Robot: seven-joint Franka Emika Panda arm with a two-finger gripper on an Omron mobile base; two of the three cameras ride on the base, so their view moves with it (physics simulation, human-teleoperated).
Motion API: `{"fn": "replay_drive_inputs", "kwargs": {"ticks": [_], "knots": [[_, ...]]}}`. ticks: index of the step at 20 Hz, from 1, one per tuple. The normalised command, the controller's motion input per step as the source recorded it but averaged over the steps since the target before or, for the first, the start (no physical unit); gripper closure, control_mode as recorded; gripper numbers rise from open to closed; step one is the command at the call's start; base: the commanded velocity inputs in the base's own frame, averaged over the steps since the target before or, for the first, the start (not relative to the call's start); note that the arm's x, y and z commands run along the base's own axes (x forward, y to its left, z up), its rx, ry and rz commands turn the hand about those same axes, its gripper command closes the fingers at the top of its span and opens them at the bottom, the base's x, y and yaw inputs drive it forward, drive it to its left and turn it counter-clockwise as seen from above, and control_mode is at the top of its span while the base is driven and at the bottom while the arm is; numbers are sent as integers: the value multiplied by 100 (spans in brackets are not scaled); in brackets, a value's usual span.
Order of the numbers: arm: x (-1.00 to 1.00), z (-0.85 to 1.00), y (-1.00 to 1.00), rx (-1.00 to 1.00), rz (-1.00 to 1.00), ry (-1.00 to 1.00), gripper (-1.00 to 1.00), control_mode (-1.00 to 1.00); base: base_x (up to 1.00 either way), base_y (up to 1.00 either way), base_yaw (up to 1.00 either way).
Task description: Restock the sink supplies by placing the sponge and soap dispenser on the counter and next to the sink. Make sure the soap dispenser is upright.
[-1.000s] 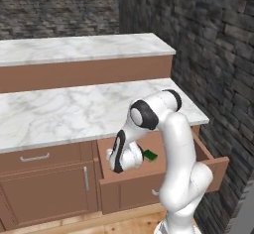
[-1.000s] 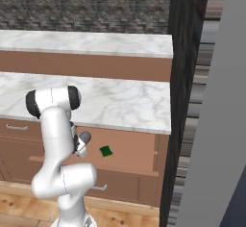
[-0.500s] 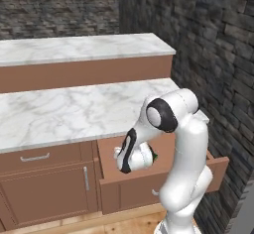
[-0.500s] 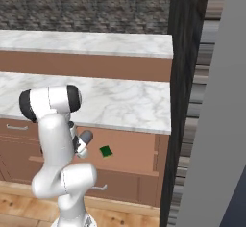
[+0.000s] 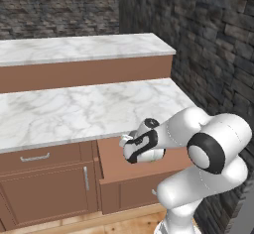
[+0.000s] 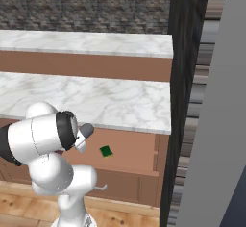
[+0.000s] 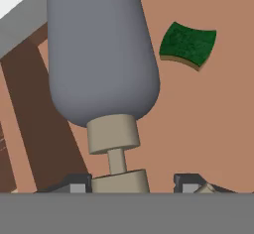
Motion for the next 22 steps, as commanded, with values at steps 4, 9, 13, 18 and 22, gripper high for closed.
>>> {"fn": "replay_drive_inputs", "kwargs": {"ticks": [4,9,13,18,22], "knots": [[-22,100,12,4,-31,14,100,-100,0,0,0],[-24,100,4,1,-35,14,100,-100,0,0,0],[-43,87,0,0,-35,8,100,-100,0,0,0],[-90,68,0,4,-31,0,100,-100,0,0,0],[-98,57,-1,5,-26,0,100,-100,0,0,0]]}}
